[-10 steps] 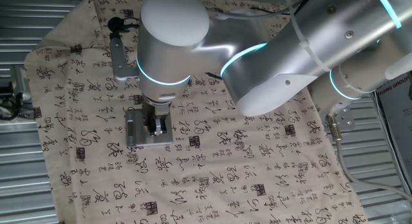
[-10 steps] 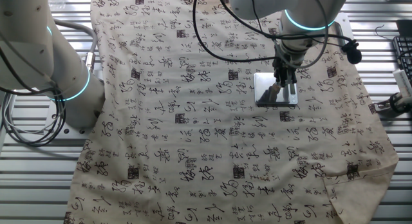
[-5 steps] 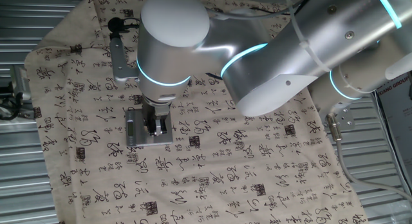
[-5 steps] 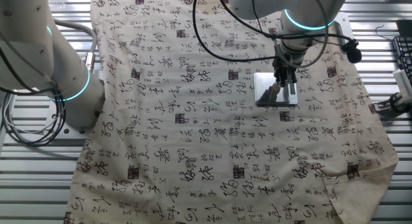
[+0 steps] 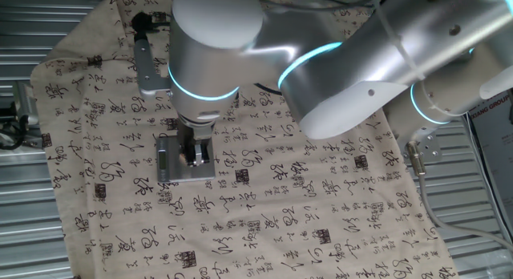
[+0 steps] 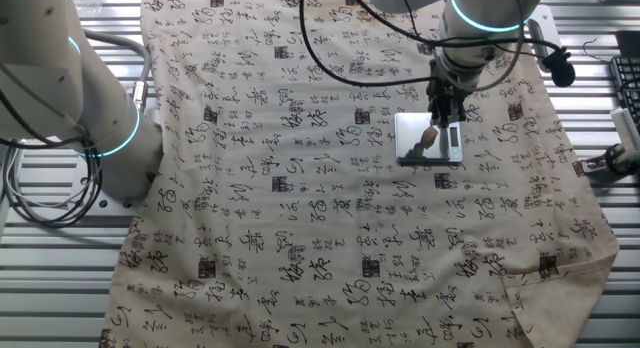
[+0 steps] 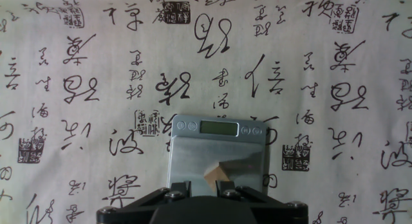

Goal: Place the block on the scale

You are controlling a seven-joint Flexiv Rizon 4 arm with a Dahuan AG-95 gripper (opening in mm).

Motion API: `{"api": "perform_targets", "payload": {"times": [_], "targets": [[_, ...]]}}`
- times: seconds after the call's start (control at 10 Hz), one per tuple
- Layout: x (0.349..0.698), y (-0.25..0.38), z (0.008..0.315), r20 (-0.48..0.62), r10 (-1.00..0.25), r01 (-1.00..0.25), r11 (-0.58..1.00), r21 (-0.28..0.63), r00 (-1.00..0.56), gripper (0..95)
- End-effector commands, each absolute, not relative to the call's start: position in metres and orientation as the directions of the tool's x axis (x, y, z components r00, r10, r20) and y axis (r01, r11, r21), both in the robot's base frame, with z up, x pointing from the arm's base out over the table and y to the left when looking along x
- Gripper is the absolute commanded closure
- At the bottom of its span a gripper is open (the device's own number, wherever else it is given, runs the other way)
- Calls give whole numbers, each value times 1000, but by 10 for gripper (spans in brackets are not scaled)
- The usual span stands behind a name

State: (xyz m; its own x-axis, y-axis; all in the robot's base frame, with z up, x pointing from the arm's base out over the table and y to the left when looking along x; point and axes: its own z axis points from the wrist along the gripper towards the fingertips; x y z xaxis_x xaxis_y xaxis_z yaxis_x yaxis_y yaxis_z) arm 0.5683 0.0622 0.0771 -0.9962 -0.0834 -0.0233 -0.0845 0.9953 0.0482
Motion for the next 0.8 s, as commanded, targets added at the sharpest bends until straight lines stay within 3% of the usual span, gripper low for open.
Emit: {"api": "perform_targets", "payload": {"times": [0.1,0.8], "targets": [[568,63,77,-24,-88,-89,995,54,-996,760],[567,64,82,-9,-123,-124,990,67,-992,760]]}}
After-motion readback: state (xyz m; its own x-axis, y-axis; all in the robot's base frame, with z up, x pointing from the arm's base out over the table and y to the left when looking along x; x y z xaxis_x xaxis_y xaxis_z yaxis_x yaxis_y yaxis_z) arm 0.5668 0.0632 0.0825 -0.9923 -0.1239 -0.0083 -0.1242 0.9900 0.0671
